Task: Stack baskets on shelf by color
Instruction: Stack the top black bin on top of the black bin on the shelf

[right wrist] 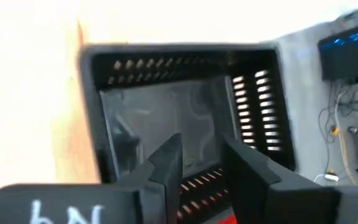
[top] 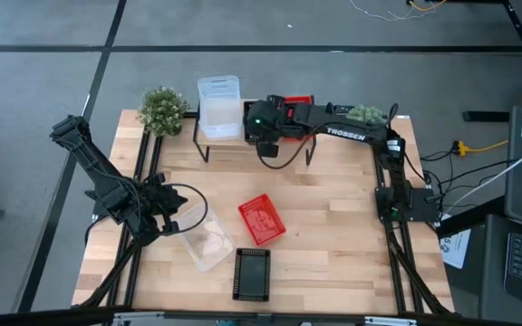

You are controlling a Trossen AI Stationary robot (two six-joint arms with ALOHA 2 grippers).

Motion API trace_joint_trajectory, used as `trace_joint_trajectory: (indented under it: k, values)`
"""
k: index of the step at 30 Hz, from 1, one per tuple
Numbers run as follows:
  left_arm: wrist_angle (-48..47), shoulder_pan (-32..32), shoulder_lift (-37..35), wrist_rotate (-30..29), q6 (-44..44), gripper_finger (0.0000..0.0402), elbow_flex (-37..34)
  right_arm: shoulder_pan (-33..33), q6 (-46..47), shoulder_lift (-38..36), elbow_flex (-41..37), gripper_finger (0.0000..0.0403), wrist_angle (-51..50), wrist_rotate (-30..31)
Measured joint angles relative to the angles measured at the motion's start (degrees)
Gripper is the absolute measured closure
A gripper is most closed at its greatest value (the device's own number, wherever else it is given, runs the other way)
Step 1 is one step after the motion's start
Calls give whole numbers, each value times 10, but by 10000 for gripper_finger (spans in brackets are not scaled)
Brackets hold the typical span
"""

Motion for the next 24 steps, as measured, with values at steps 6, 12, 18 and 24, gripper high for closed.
trace_joint_trajectory:
  k: [6,12,18,24]
  values:
    - [0,0,0,0,0,401,0,30,2,-34,0,295,-2,2]
    - [0,0,0,0,0,401,0,42,4,-52,1,295,-27,-188]
    - [0,0,0,0,0,401,0,37,8,-47,-60,295,5,-227]
    - [0,0,0,0,0,401,0,29,2,-46,-109,295,92,-186]
